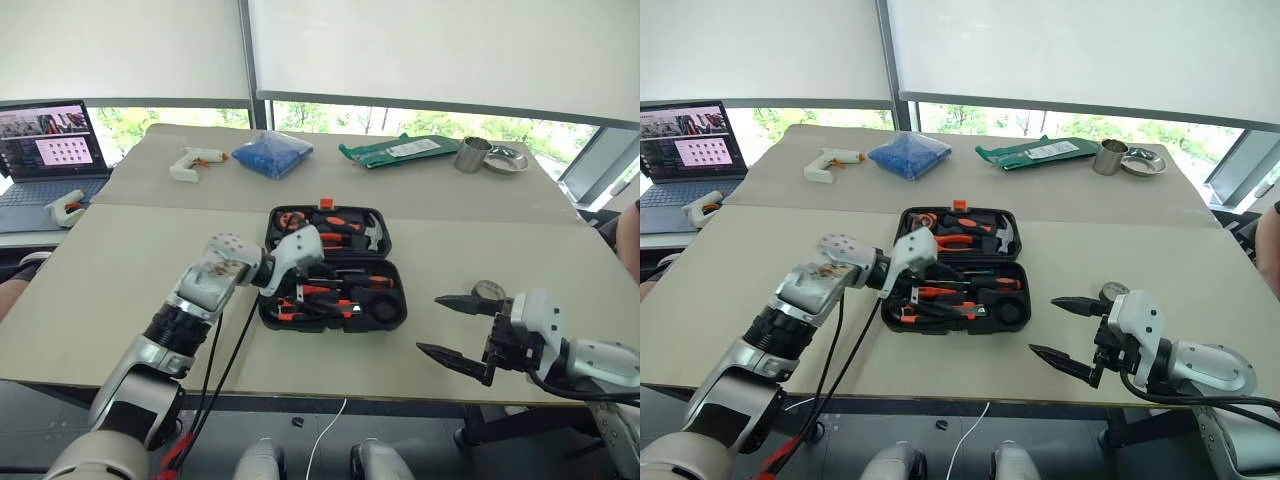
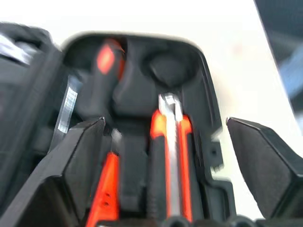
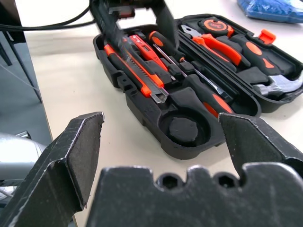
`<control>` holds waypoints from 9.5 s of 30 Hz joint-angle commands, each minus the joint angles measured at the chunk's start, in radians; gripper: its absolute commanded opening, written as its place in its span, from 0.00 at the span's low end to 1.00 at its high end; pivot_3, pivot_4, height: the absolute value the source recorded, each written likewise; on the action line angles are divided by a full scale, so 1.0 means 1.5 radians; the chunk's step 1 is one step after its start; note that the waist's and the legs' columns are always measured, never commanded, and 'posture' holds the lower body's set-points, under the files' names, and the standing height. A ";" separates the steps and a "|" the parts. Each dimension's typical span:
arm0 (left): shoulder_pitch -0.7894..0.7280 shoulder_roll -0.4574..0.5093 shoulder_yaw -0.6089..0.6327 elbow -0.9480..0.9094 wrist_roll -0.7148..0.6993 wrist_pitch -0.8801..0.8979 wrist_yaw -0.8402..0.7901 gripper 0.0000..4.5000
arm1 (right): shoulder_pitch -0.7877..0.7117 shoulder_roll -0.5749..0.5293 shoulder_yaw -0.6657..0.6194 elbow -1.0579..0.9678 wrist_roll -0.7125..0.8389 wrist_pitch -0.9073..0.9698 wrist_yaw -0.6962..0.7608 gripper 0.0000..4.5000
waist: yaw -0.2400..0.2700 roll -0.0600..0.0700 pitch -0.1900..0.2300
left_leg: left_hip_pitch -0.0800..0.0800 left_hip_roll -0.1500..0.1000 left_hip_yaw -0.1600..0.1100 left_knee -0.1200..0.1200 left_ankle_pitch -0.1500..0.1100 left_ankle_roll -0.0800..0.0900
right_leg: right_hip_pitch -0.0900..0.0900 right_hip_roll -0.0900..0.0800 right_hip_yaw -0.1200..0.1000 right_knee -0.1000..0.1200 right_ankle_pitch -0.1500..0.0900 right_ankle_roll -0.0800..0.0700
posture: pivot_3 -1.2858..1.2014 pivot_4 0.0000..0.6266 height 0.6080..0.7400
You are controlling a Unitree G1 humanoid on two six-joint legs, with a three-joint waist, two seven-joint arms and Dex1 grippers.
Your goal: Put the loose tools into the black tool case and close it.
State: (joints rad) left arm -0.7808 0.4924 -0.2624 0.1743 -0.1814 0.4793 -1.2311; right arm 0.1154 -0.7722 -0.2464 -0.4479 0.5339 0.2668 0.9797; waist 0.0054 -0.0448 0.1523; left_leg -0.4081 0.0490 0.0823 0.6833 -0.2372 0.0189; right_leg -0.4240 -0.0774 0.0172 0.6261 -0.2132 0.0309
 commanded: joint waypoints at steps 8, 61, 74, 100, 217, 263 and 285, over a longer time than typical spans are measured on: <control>0.111 -0.013 0.073 0.011 -0.039 -0.181 0.009 0.24 | -0.012 0.007 -0.003 -0.018 0.007 -0.002 -0.010 1.00 | 0.005 0.000 0.000 | 0.000 0.000 0.000 0.000 0.000 0.000 | 0.000 0.000 0.000 0.000 0.000 0.000 | 0.52 0.24 1.00; 0.154 -0.021 0.026 0.060 0.023 -0.161 0.071 0.01 | 0.010 0.008 -0.011 -0.030 0.005 0.011 -0.020 1.00 | -0.003 0.010 -0.011 | 0.003 -0.001 -0.002 -0.003 0.000 0.000 | 0.001 0.000 0.002 0.000 -0.001 -0.001 | 0.52 0.24 1.00; 0.116 -0.032 -0.060 0.132 0.098 -0.161 0.057 0.01 | 0.008 0.010 -0.005 -0.038 0.007 0.021 -0.036 1.00 | 0.003 0.010 -0.011 | 0.003 -0.001 -0.001 -0.002 0.000 0.000 | 0.001 0.000 0.001 -0.001 -0.005 -0.002 | 0.52 0.24 1.00; 0.295 0.122 0.290 -0.073 -0.235 -0.236 -0.097 1.00 | 0.221 0.159 -0.203 0.159 -0.056 -0.230 -0.057 1.00 | 0.002 0.010 -0.009 | 0.002 0.000 -0.001 -0.004 0.000 0.001 | 0.000 0.000 0.001 -0.002 -0.008 -0.002 | 0.52 0.24 1.00; 0.077 0.033 0.183 0.278 -0.042 -0.112 0.249 0.00 | -0.632 0.150 0.265 0.816 -0.357 -0.211 -0.063 0.02 | -0.016 0.009 -0.005 | 0.000 -0.001 0.001 -0.003 -0.002 0.000 | -0.002 0.000 0.000 -0.001 -0.003 -0.002 | 0.52 0.24 1.00; -0.144 0.114 0.189 0.280 -0.088 0.409 0.234 1.00 | -0.713 0.068 0.250 0.434 -0.149 0.677 -0.104 0.99 | -0.011 0.007 -0.004 | -0.001 -0.001 -0.001 -0.002 -0.001 -0.002 | -0.002 0.001 0.000 0.002 -0.003 -0.002 | 0.52 0.24 1.00; -0.235 -0.016 0.247 0.549 -0.071 0.292 0.330 0.39 | -0.859 0.203 0.267 0.868 -0.268 0.507 -0.187 1.00 | -0.018 0.007 -0.004 | -0.014 -0.001 0.000 -0.002 -0.001 -0.003 | -0.013 0.000 0.000 0.004 -0.001 -0.001 | 0.52 0.24 1.00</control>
State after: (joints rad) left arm -1.1216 0.4685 0.0976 0.9940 -0.2886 0.9234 -0.7306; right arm -1.1601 -0.4632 0.1706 0.8471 0.1398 1.0249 0.7056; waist -0.0223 -0.0348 0.1470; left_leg -0.4273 0.0467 0.0815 0.6800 -0.2384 0.0149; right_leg -0.4434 -0.0774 0.0167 0.6322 -0.2142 0.0300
